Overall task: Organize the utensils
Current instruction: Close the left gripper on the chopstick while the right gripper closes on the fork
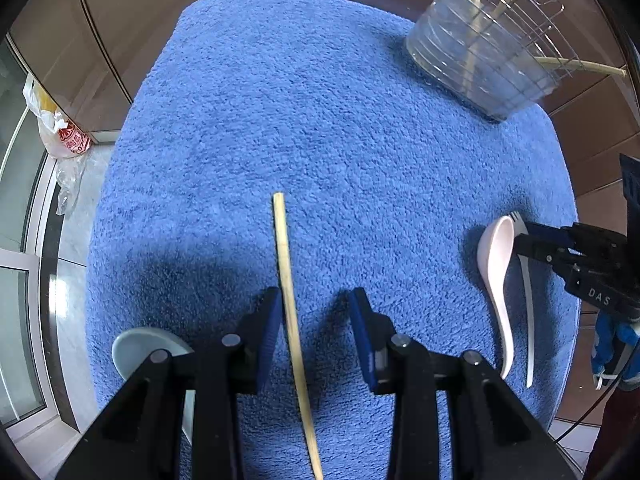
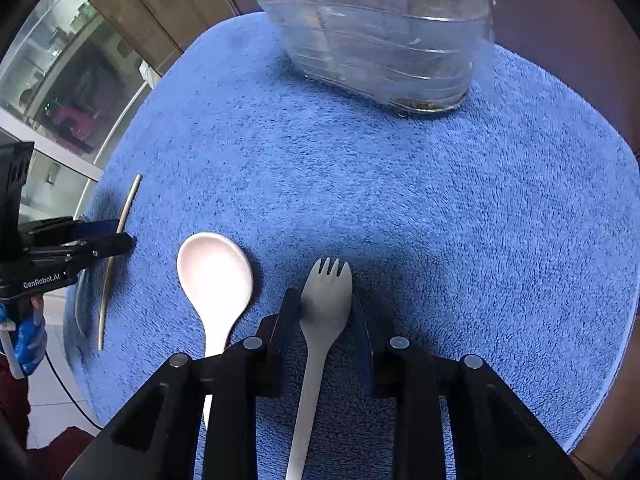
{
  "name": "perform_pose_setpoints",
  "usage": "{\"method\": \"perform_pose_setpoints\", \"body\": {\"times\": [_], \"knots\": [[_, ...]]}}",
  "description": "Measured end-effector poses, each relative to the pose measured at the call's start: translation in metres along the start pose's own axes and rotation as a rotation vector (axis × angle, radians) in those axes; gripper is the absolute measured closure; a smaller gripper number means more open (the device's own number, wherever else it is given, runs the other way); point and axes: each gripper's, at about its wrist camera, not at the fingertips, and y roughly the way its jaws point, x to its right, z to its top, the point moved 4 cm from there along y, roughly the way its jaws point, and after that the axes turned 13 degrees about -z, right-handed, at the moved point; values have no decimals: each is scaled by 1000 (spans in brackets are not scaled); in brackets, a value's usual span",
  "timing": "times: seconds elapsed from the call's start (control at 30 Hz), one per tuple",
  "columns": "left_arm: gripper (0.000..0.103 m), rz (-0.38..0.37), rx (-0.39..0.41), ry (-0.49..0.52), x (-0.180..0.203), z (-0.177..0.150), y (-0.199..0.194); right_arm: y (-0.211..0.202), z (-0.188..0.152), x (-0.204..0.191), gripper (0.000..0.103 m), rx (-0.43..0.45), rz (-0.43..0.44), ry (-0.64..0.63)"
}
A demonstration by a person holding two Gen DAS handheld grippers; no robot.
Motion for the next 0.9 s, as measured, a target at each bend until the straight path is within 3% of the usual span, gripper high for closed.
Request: {"method": "perform_pose_setpoints", "body": {"times": [0.4,0.5,0.57,0.63,0.9], "knots": [[71,-11,13,-8,-1,-1,-1,-25,-7,-30,77,83,-68,-86],[79,-6,23,-22,-5,-1,-3,-30,-8,-29,77,105,-72,-84],[93,-8,33,-31,-8,-1,-4,-37,-20,-19,77,120,-69,-82],[98,-17,40,-44,-11,-1,-6,-44,-33,-13,77,141,-61,-76],[98,-33,122,-25,-1,-4,-28,-72,-65,-5,77,226,-30,-73]]}}
